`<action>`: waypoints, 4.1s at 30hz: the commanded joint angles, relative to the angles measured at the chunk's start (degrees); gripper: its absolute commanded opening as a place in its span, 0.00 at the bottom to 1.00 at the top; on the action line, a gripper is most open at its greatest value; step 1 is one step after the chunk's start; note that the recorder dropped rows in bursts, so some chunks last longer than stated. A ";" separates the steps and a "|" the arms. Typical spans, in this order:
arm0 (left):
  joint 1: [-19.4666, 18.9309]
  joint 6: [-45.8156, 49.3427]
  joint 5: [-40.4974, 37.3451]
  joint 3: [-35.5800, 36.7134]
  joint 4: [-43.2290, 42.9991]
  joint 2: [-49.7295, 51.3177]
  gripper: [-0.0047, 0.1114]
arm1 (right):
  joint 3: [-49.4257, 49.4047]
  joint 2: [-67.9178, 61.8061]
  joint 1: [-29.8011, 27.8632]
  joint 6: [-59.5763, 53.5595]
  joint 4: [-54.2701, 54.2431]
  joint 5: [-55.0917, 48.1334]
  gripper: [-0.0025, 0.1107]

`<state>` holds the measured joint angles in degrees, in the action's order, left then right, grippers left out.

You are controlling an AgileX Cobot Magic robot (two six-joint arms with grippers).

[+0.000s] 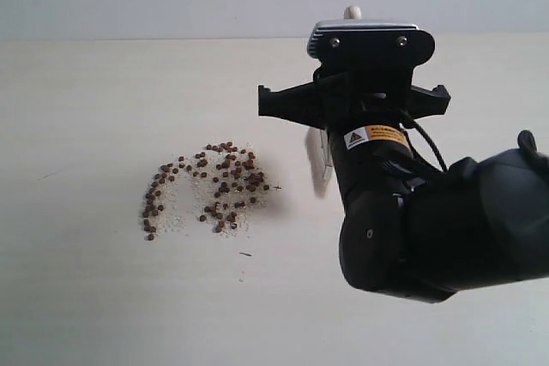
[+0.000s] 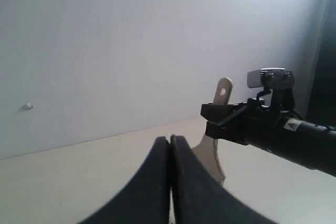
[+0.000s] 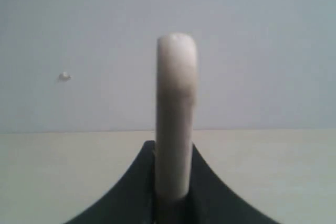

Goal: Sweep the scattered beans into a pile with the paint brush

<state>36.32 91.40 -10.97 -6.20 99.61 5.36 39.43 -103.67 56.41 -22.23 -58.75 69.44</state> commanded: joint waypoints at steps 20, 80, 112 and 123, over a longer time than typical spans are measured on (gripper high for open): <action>0.15 -0.13 0.12 0.22 0.34 -0.38 0.04 | 9.54 -7.88 -2.60 -5.61 3.80 -4.86 0.02; 0.15 -0.13 0.12 0.22 0.34 -0.38 0.04 | 9.54 -1.76 -2.45 7.39 12.27 -13.30 0.02; 0.15 -0.13 0.12 0.22 0.34 -0.38 0.04 | 25.91 -21.21 4.92 25.41 33.64 -13.37 0.02; 0.15 -0.13 0.12 0.22 0.34 -0.38 0.04 | 26.16 -21.62 5.57 11.32 13.94 -17.71 0.02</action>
<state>36.32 91.40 -10.97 -6.20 99.61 5.36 65.40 -125.20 61.90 -7.19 -41.86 52.92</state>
